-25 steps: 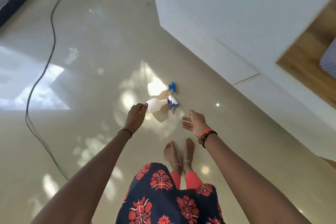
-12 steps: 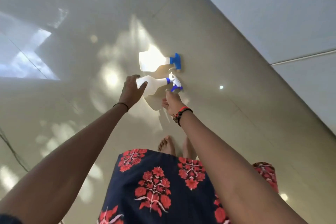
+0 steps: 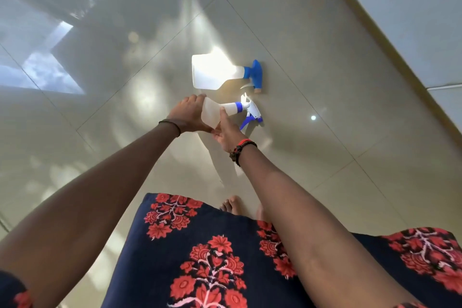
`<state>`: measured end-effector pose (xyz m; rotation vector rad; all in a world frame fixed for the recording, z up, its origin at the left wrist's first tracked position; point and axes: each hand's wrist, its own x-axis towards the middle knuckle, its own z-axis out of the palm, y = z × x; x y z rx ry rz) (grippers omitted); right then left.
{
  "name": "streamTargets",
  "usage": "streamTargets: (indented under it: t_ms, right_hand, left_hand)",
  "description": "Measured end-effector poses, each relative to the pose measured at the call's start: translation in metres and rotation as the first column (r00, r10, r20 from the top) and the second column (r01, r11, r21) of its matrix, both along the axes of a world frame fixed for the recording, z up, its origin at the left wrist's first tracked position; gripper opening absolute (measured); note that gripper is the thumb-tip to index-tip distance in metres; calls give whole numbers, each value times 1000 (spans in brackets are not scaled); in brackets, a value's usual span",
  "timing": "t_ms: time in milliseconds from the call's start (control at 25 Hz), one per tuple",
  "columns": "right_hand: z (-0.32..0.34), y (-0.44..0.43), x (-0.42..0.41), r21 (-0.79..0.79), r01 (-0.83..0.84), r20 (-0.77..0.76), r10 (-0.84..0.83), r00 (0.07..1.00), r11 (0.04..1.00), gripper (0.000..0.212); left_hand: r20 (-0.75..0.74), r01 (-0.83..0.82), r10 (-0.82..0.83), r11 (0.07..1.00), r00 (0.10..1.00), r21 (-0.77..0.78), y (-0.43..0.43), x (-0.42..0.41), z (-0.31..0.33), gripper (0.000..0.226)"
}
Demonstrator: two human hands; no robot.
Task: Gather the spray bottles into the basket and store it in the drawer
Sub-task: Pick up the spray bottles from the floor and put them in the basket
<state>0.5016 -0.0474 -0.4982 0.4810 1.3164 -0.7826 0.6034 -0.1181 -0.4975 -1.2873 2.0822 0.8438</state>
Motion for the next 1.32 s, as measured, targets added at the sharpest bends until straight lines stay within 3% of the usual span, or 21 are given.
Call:
streamTargets:
  t_ms: [280,400,600,800,1080,1200,1320]
  right_hand:
    - [48,27,-3,-37,-22,-12,22,1000,999,46]
    - [103,44,-8,-52,23,-21,-24,999,998,31]
    - [204,65,-28,-109,19,-121,-32,992,994,37]
    - [307,73,-66,-186,51,-129,-76,989,981,21]
    - [430,89,-123,-284,-118,-235,50,971,952,35]
    - [469,98,-142,-306,-85,-299,-11,954,948,45]
    - [500,112,-160,-340,29,-319,-145,937,940,51]
  left_hand:
    - [-152,-145,137,988,979,-46,28,1,41,104]
    - [-194,-226,218,974,956,-22,42,-2,91,101]
    - [-351,-280,252,960,902,-29,62,-15,194,97]
    - [-480,-328,291,945,828,7,78,-41,305,89]
    - [-566,-354,347,930,748,102,90,-86,434,85]
    - [-601,-299,304,948,739,113,93,-105,472,90]
    - [-617,-212,143,976,774,-40,95,-126,507,98]
